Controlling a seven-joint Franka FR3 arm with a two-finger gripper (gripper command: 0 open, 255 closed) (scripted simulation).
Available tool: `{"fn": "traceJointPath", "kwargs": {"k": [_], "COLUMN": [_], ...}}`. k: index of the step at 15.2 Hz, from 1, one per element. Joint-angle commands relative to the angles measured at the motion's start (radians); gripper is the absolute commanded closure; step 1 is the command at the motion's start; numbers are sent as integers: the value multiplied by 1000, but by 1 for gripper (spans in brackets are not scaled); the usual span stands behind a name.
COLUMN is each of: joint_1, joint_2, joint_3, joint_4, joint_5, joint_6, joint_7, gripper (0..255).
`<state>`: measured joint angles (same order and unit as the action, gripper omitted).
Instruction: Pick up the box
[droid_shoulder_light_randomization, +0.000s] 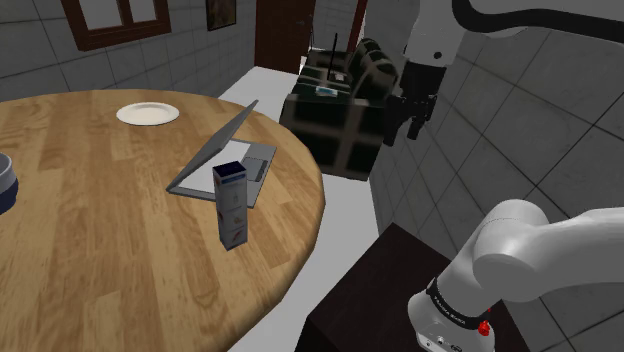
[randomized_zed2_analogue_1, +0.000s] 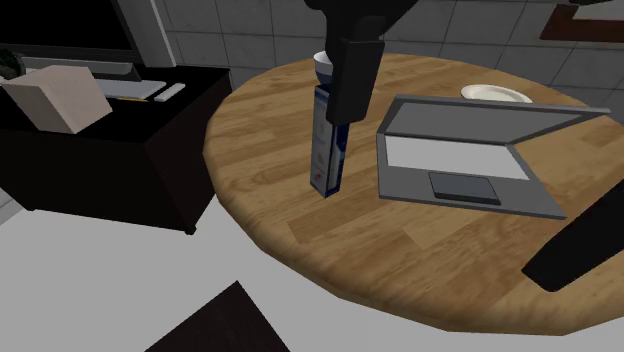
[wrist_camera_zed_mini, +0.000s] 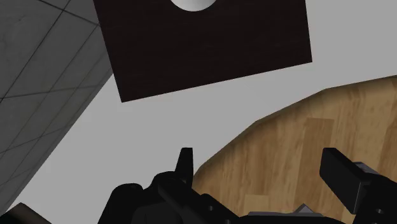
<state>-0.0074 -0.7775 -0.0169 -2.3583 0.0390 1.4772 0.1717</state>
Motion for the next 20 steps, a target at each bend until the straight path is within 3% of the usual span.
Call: {"fn": "traceJointPath", "kwargs": {"k": [1,11,20], "joint_1": [0,49,81], "joint_2": [0,295,609], "joint_3": [0,147,256], "joint_4": [0,119,333], "joint_5": [0,80,67], "joint_6": [0,187,295], "joint_7": [0,159,306], "gripper": [0,0,0]}}
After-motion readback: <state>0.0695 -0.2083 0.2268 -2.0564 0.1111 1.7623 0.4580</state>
